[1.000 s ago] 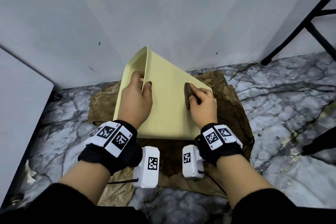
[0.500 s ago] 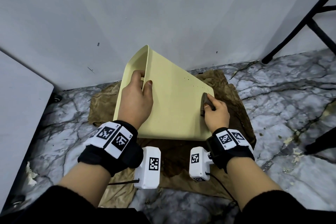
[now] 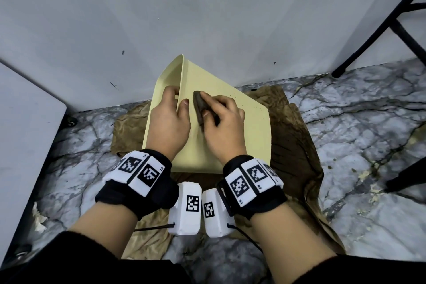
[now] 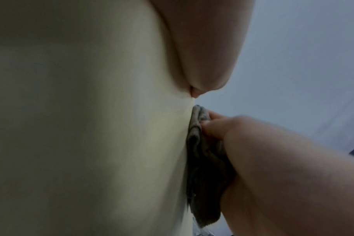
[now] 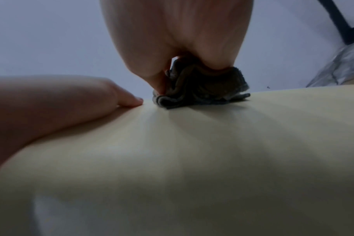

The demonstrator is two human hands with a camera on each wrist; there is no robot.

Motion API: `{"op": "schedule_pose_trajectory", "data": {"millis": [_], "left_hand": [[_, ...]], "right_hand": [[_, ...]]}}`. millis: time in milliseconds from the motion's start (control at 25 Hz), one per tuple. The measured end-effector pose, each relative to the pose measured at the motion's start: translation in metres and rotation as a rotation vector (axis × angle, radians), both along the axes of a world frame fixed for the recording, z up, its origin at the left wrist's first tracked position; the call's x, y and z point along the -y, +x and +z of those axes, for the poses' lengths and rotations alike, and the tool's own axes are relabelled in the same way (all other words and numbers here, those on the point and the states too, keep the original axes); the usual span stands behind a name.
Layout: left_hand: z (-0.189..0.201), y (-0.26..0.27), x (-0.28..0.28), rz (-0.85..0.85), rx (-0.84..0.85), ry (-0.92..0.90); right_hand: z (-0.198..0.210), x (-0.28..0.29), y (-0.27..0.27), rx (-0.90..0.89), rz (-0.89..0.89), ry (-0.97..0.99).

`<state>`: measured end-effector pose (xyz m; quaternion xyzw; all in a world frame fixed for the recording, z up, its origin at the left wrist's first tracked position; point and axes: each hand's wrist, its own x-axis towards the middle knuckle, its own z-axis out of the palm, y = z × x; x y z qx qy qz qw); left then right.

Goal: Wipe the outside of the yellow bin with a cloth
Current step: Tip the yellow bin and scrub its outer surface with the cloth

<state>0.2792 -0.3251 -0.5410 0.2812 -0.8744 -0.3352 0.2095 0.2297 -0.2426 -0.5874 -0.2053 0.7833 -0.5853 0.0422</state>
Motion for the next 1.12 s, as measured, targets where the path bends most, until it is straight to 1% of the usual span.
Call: {"op": "schedule_pose_trajectory", "data": {"millis": [200, 320, 400, 520, 720, 800, 960, 1040, 1120], "left_hand": [[0.003, 0.001, -0.004, -0.005, 0.026, 0.017], [0.007, 0.001, -0.006, 0.025, 0.094, -0.003], [0.011, -0.001, -0.005, -0.01, 0.139, -0.025], [0.016, -0.007, -0.007, -0.023, 0.152, 0.007], [0.018, -0.011, -0.015, 0.097, 0.106, 0.014], [0.016, -0.011, -0.012, 0.103, 0.085, 0.019], [0.012, -0.009, -0.01, 0.062, -0.022, 0.021], [0.012, -0.008, -0.012, 0.043, -0.082, -0.003], [0.013, -0.007, -0.014, 0.028, -0.118, -0.03]], "right_hand": [[-0.036, -0.035, -0.035, 0.196, -0.118, 0.066], [-0.06, -0.056, -0.046, 0.288, -0.179, 0.156], [-0.067, -0.062, -0.045, 0.303, -0.191, 0.166], [-0.069, -0.064, -0.044, 0.285, -0.203, 0.17], [-0.063, -0.059, -0.031, 0.29, -0.209, 0.134], [-0.058, -0.053, -0.026, 0.28, -0.198, 0.108], [-0.034, -0.038, -0.017, 0.197, -0.186, 0.003], [-0.018, -0.027, -0.012, 0.092, -0.192, -0.041], [0.0, -0.016, -0.005, -0.057, -0.187, -0.076]]}}
